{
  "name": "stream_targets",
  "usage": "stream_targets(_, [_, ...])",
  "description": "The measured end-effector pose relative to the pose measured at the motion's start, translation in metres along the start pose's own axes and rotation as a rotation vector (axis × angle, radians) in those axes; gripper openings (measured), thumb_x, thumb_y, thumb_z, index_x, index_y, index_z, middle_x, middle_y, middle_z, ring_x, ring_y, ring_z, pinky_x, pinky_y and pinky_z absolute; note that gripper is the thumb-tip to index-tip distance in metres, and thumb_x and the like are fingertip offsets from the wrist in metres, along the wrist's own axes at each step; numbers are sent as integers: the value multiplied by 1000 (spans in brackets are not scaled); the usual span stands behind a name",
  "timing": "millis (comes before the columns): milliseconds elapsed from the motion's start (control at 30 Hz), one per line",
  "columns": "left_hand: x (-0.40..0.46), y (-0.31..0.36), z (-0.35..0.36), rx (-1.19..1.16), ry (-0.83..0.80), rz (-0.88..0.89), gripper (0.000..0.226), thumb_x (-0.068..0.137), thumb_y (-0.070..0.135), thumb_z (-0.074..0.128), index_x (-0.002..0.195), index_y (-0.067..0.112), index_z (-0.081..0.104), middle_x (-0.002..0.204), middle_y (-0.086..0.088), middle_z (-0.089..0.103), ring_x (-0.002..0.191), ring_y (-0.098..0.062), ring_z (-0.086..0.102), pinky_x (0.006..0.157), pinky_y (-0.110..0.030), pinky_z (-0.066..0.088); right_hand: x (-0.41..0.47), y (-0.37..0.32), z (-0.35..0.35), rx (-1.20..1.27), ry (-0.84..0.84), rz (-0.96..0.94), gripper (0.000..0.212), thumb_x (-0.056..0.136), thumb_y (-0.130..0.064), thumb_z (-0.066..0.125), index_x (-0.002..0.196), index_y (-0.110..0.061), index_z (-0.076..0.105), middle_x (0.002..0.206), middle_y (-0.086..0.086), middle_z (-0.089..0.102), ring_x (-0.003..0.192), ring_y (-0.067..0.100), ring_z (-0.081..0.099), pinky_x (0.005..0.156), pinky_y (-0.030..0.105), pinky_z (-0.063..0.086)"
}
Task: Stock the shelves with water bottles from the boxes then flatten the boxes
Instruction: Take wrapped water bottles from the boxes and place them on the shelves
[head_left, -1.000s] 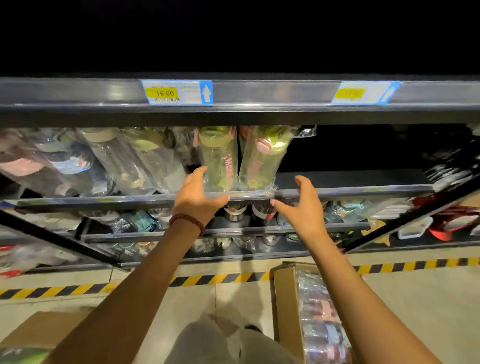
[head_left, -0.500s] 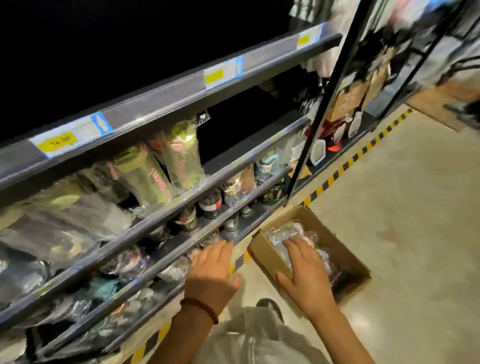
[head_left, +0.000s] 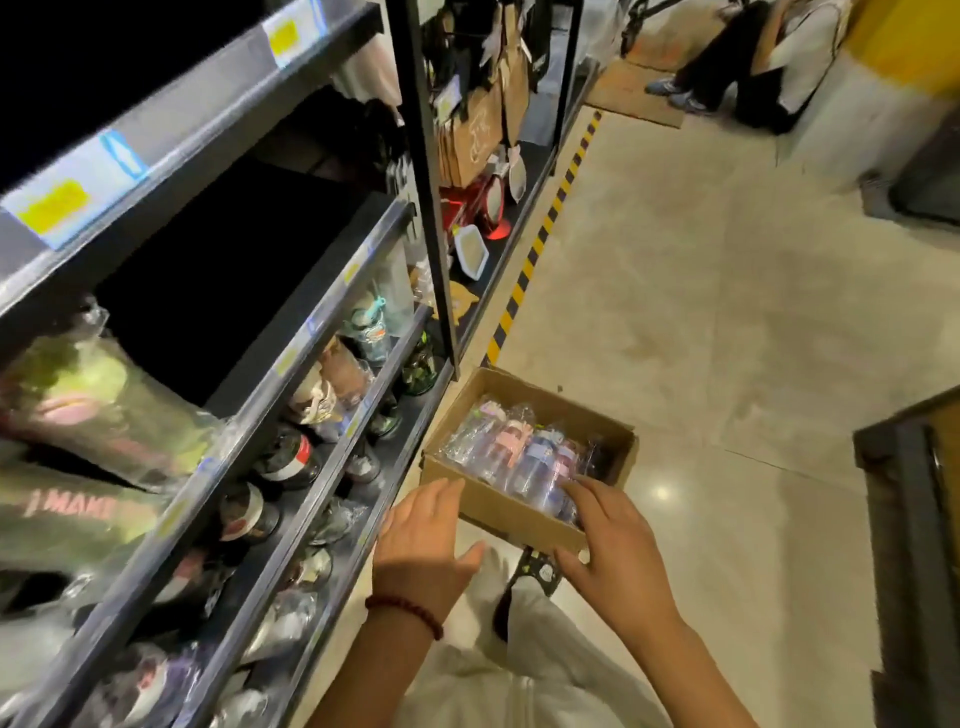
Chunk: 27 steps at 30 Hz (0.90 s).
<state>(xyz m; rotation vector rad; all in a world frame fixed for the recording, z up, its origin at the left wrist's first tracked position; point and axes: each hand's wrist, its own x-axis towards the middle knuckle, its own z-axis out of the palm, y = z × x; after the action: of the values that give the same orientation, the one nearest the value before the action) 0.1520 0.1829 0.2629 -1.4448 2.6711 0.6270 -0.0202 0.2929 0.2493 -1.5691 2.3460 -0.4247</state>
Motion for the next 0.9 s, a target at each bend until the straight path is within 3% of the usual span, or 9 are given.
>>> stream_targets(67, [27, 9, 5, -21, 4, 52, 79, 45, 41, 90, 115, 18, 62, 109, 1, 67, 96, -19, 67, 78, -30, 55, 16, 18, 0, 24, -9, 67, 65, 58, -27, 84, 117, -13, 61, 118, 7, 63, 104, 30, 62, 84, 38, 53])
stream_targets(100, [41, 13, 7, -12, -3, 60, 75, 45, 40, 91, 111, 16, 65, 105, 1, 69, 91, -20, 68, 74, -30, 55, 25, 27, 1, 32, -11, 96, 64, 58, -28, 85, 116, -13, 62, 117, 6, 64, 104, 30, 63, 83, 38, 53])
stream_targets(233, [105, 29, 14, -29, -114, 32, 56, 83, 45, 63, 133, 28, 43, 136, 10, 45, 125, -12, 43, 101, -24, 37, 69, 61, 15, 71, -51, 184, 62, 64, -30, 84, 119, -13, 62, 123, 6, 62, 110, 29, 60, 89, 39, 51])
stream_targets(367, [165, 31, 36, -90, -239, -82, 70, 87, 48, 58, 146, 29, 25, 149, 7, 32, 136, -15, 31, 108, -28, 33, 114, 91, 39, 159, -136, 253, 57, 79, -35, 72, 129, -17, 53, 136, 2, 51, 122, 25, 48, 100, 34, 42])
stream_targets(467, [209, 23, 67, -88, -294, -131, 72, 87, 47, 59, 146, 28, 24, 149, 5, 32, 133, -15, 35, 105, -27, 34, 153, 116, 70, 199, -181, 290, 52, 80, -36, 68, 127, -18, 52, 128, 0, 53, 115, 22, 50, 91, 29, 43])
stream_targets(633, [285, -10, 156, -86, -424, -199, 74, 86, 43, 61, 147, 26, 23, 147, 3, 35, 132, -16, 36, 107, -30, 34, 211, 163, 151, 242, -275, 347, 47, 77, -24, 69, 121, -20, 53, 115, 0, 56, 106, 20, 52, 85, 26, 45])
stream_targets(800, [358, -49, 281, -33, -544, -178, 70, 82, 40, 65, 141, 21, 33, 137, -4, 44, 122, -23, 47, 98, -33, 43, 258, 221, 268, 304, -390, 475, 46, 81, -30, 66, 124, -22, 51, 123, 1, 56, 112, 21, 53, 95, 36, 47])
stream_targets(900, [391, -77, 365, -30, -612, -137, 69, 77, 44, 69, 135, 20, 38, 127, -5, 51, 114, -25, 52, 94, -37, 46, 273, 251, 341, 374, -427, 574, 47, 84, -29, 64, 127, -19, 49, 126, 3, 55, 117, 23, 51, 97, 32, 42])
